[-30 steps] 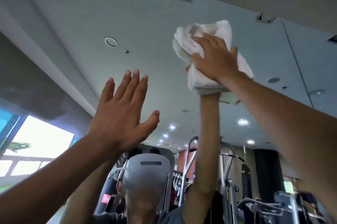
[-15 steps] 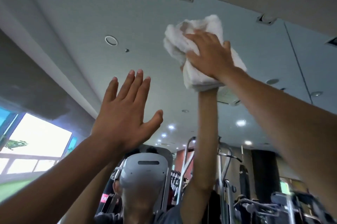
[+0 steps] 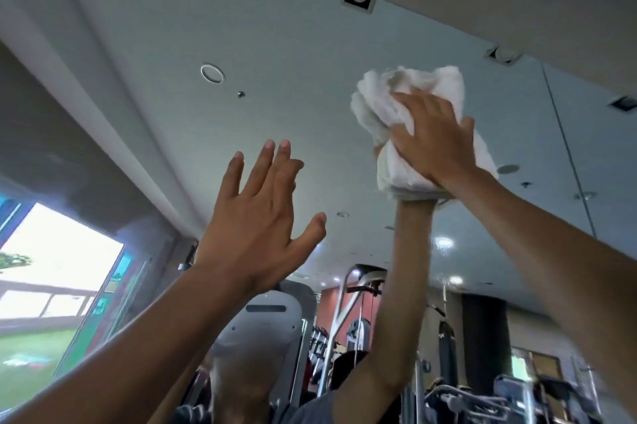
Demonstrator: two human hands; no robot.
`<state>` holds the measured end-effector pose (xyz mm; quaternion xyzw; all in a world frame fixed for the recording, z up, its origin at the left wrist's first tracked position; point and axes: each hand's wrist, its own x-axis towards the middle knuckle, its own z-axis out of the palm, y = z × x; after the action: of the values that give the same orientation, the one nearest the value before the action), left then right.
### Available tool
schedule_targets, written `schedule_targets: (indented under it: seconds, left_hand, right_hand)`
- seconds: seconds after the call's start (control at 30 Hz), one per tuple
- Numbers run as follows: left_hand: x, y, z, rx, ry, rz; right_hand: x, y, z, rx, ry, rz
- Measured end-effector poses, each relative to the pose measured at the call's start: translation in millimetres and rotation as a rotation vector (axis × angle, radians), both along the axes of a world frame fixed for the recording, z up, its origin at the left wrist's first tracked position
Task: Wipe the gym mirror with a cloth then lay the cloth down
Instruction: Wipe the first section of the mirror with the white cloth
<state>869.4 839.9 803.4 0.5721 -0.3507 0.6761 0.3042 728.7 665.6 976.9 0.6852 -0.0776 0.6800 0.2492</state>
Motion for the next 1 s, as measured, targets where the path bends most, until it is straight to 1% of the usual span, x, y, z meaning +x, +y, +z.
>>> schedule_targets:
  seconds: [0.07, 0.1, 0.13, 0.2, 0.3, 0.37, 0.4, 0.43, 0.47, 0.53, 0.6, 0.63, 0.67, 0.7, 0.73, 0.83, 0.87, 0.93, 0.97, 1.0]
  left_hand:
    - [0, 1, 1, 0.007, 0.004, 0.002]
    - [1, 2, 1, 0.010, 0.003, 0.009]
    - [3, 3, 1, 0.010, 0.002, 0.014]
    - [3, 4, 2, 0.011, 0.006, 0.021]
    - [1, 5, 2, 0.023, 0.020, 0.027]
    - [0, 5, 2, 0.041, 0.033, 0.069]
    - [0, 5, 1, 0.045, 0.037, 0.093]
    - [0, 5, 1, 0.049, 0.041, 0.110]
    - [0, 4, 1, 0.055, 0.043, 0.121]
    - [-2, 4, 1, 0.058, 0.048, 0.131]
    - [-7, 3, 2, 0.035, 0.075, 0.132]
    - [-11, 1, 1, 0.017, 0.100, 0.129]
    - [-17, -4, 0, -0.008, 0.126, 0.121]
    - [-23, -11, -1, -0.032, 0.141, 0.114]
    - [-31, -21, -2, -0.043, 0.136, 0.111]
    - [-53, -58, -3, -0.014, 0.060, 0.096]
    - [-60, -71, -1, -0.018, 0.040, 0.076]
    - [-70, -90, 2, -0.047, 0.028, 0.029]
    - [-73, -96, 3, -0.059, 0.034, 0.008]
    - [-72, -100, 3, -0.064, 0.040, -0.004]
  right_hand:
    - [23, 27, 12, 0.181, -0.170, 0.003]
    - [35, 43, 11, 0.208, -0.195, -0.005]
    - [44, 56, 6, 0.172, -0.175, -0.016]
    - [52, 68, -13, -0.015, -0.032, -0.025]
    - [22, 44, -40, -0.314, 0.265, -0.003]
    - [-4, 3, -49, -0.441, 0.402, 0.003]
    - [-18, -18, -51, -0.459, 0.423, -0.007]
    - [-31, -38, -48, -0.425, 0.409, -0.021]
    - [-42, -54, -40, -0.346, 0.360, -0.031]
    - [-47, -64, -18, -0.122, 0.179, -0.026]
    - [-31, -45, 1, 0.114, -0.045, -0.015]
    - [-19, -30, 6, 0.183, -0.113, -0.004]
    - [-6, -15, 6, 0.192, -0.142, 0.010]
    - [3, -2, 1, 0.145, -0.123, 0.019]
    - [8, 5, -7, 0.057, -0.061, 0.017]
    - [-9, -10, -36, -0.282, 0.248, -0.018]
    - [-21, -24, -40, -0.363, 0.333, -0.011]
    - [-46, -54, -37, -0.434, 0.415, -0.005]
    - [-56, -67, -31, -0.410, 0.408, -0.008]
    - [-62, -78, -21, -0.339, 0.366, -0.004]
